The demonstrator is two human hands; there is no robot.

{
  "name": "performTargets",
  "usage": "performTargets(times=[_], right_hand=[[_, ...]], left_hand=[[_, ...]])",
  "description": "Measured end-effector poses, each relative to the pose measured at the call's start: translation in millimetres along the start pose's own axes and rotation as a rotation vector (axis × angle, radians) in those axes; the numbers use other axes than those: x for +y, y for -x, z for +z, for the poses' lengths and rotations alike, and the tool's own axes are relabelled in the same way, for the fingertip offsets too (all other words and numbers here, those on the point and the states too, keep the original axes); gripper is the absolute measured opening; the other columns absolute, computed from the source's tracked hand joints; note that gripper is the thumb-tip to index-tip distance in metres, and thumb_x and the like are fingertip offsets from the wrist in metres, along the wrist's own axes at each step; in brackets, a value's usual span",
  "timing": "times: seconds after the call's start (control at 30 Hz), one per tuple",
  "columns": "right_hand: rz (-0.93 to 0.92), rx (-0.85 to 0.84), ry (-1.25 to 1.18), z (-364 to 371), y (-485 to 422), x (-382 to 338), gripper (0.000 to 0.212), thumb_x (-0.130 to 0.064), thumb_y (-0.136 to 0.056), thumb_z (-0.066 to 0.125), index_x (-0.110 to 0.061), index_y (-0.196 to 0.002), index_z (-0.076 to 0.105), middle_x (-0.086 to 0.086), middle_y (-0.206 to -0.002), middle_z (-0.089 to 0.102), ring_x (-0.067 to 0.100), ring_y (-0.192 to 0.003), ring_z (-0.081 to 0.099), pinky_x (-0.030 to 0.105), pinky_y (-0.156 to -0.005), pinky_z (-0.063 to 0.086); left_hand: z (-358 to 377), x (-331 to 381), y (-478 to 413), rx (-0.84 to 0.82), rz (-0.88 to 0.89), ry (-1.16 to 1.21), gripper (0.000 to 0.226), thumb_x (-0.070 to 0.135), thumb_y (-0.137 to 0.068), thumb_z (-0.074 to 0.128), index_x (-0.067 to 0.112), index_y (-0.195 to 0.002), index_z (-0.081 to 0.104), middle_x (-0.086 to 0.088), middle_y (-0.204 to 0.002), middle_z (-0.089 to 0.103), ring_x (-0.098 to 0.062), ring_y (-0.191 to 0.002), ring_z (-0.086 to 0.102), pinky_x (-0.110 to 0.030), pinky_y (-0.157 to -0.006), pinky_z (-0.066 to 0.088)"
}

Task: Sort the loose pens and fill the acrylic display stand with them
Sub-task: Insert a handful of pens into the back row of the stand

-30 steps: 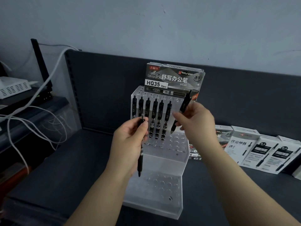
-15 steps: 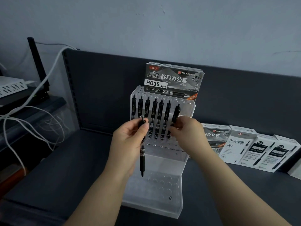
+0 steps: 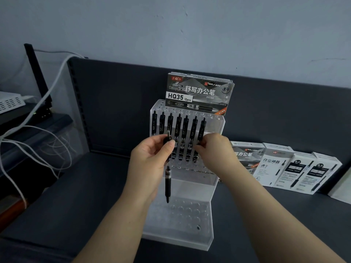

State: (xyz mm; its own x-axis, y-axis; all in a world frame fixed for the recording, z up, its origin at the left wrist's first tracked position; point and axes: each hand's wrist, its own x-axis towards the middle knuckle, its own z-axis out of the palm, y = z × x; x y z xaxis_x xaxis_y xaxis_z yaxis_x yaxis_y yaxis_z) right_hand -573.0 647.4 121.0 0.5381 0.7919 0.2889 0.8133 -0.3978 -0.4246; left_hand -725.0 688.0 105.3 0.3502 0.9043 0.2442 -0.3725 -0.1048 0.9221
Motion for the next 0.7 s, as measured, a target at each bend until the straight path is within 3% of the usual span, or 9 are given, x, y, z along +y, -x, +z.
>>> performTargets(times=[0.1,0.2,0.37,0.53,0.63,0.7], right_hand=[[0.009,0.021,-0.033,-2,6,1,0.019,-0.02,-0.088,0.059,-0.002,-0.082,0.061,0.008,-0.071,0.059,0.027,-0.073,0.055,0.027,-0.056,0.037],[0.015,0.098,-0.204,-11,22,0,0.011,-0.028,-0.087,0.062,-0.019,-0.09,0.057,-0.005,-0.074,0.059,0.015,-0.071,0.055,0.023,-0.063,0.038],[-0.089,-0.23,-0.574,-17,55,-16,0.008,-0.027,-0.08,0.071,-0.023,-0.085,0.067,-0.005,-0.071,0.067,0.001,-0.057,0.058,0.018,-0.056,0.046],[-0.085,-0.033,-0.477,-8,59,-18,0.021,-0.028,-0.074,0.076,-0.026,-0.068,0.056,-0.01,-0.056,0.054,-0.002,-0.05,0.048,0.01,-0.05,0.038],[-0.08,0.052,-0.49,-16,54,-12,0.02,-0.025,-0.079,0.073,-0.026,-0.067,0.057,-0.011,-0.055,0.056,-0.003,-0.047,0.048,0.008,-0.047,0.036],[-0.031,0.146,-0.591,-28,44,-5,0.008,-0.023,-0.08,0.072,-0.024,-0.076,0.065,-0.01,-0.062,0.062,-0.004,-0.049,0.051,0.006,-0.049,0.038]], left_hand=[[1,2,-1,-0.009,0.007,-0.008,0.016,0.009,-0.085,0.064,0.02,-0.096,0.066,0.008,-0.082,0.068,0.006,-0.068,0.062,-0.008,-0.054,0.044],[1,3,-2,-0.022,0.013,-0.018,0.016,0.011,-0.086,0.062,0.017,-0.1,0.067,0.008,-0.079,0.07,0.005,-0.068,0.063,-0.01,-0.054,0.044],[8,4,-2,-0.081,0.002,-0.01,0.014,0.013,-0.088,0.06,0.019,-0.099,0.067,0.01,-0.075,0.071,0.002,-0.072,0.063,-0.016,-0.061,0.047],[22,5,-2,-0.105,0.041,-0.027,0.012,0.013,-0.081,0.068,0.019,-0.09,0.062,0.008,-0.075,0.063,0.001,-0.061,0.059,-0.016,-0.052,0.047],[23,5,-4,-0.167,0.093,-0.036,0.019,0.031,-0.074,0.066,0.02,-0.09,0.063,0.011,-0.074,0.066,-0.002,-0.069,0.062,-0.02,-0.061,0.051],[18,3,-6,-0.185,0.153,-0.168,0.025,0.043,-0.077,0.059,0.025,-0.093,0.064,0.01,-0.083,0.068,-0.004,-0.079,0.063,-0.024,-0.071,0.053]])
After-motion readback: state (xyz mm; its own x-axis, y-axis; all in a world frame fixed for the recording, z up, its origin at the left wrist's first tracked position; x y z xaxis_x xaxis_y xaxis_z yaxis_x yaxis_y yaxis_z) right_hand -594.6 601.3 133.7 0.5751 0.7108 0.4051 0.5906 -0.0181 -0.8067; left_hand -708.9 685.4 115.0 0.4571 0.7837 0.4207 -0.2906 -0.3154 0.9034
